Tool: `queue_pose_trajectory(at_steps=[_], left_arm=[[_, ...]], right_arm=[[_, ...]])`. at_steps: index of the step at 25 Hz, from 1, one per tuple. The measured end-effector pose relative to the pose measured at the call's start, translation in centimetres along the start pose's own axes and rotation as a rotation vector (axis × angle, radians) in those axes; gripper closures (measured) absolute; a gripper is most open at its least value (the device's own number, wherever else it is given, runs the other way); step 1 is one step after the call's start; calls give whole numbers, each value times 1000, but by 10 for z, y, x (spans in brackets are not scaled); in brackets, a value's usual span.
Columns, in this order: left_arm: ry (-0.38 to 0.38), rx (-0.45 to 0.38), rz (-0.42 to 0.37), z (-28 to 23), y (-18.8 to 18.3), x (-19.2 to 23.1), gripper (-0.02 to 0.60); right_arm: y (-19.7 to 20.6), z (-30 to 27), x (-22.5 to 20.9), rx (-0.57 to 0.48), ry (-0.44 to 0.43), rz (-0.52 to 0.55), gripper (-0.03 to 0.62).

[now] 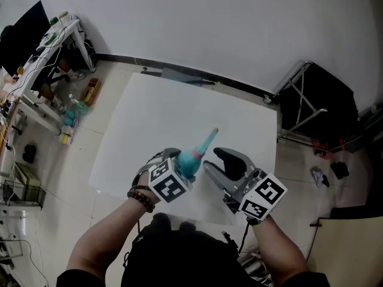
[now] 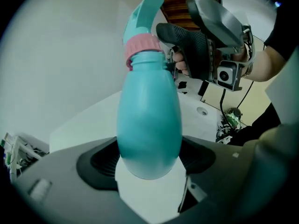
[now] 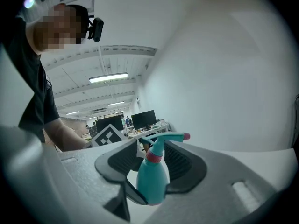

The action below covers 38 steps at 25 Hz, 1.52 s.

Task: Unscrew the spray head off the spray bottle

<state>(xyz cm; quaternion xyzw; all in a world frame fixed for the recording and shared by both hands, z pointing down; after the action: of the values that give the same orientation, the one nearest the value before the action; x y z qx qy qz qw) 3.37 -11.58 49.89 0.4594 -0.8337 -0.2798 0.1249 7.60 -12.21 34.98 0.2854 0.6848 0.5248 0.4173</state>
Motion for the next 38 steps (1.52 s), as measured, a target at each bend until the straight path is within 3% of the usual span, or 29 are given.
queue_pose_trajectory(at_steps=[3, 5, 8, 11, 15, 19, 24, 26, 31, 38], left_arm=[[-38, -25, -19, 1, -3, 4, 163], [-65, -45, -39, 4, -4, 7, 163], [-90, -66, -86, 7, -3, 12, 163], [-82, -75, -149, 9, 0, 10, 163], [-42, -89, -233, 9, -1, 1, 163], [-6, -99, -310, 12, 1, -8, 163], [8, -85, -366, 10, 5, -18, 163], [3, -58, -388, 7, 8, -20, 163], [11, 5, -391, 1, 20, -23, 164], [-12, 108, -426, -8, 28, -26, 164]], right_arm=[[-1, 1, 2, 20, -13, -9, 430], [-10, 8, 11, 40, -25, 75, 430], [-29, 17, 29, 135, -45, 388, 430], [-22, 24, 32, 404, -54, 714, 410], [-12, 18, 37, 549, -145, 947, 395], [10, 13, 45, 674, -263, 993, 395], [37, 8, 47, 778, -350, 929, 413], [42, 8, 47, 794, -354, 897, 498], [54, 9, 44, 855, -334, 874, 510], [68, 11, 45, 970, -318, 981, 510]])
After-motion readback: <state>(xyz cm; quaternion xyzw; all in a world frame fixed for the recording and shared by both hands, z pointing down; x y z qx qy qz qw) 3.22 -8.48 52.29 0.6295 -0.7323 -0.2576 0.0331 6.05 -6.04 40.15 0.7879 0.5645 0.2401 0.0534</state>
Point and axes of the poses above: the fingertips, and each gripper's own axes: z backward along the fingers, x to its left, y out of its underside, the point moved 1 cm from there along z, backward along the fingers, and after that the axes turned 3 degrees about -y, right-handed, at the moved point
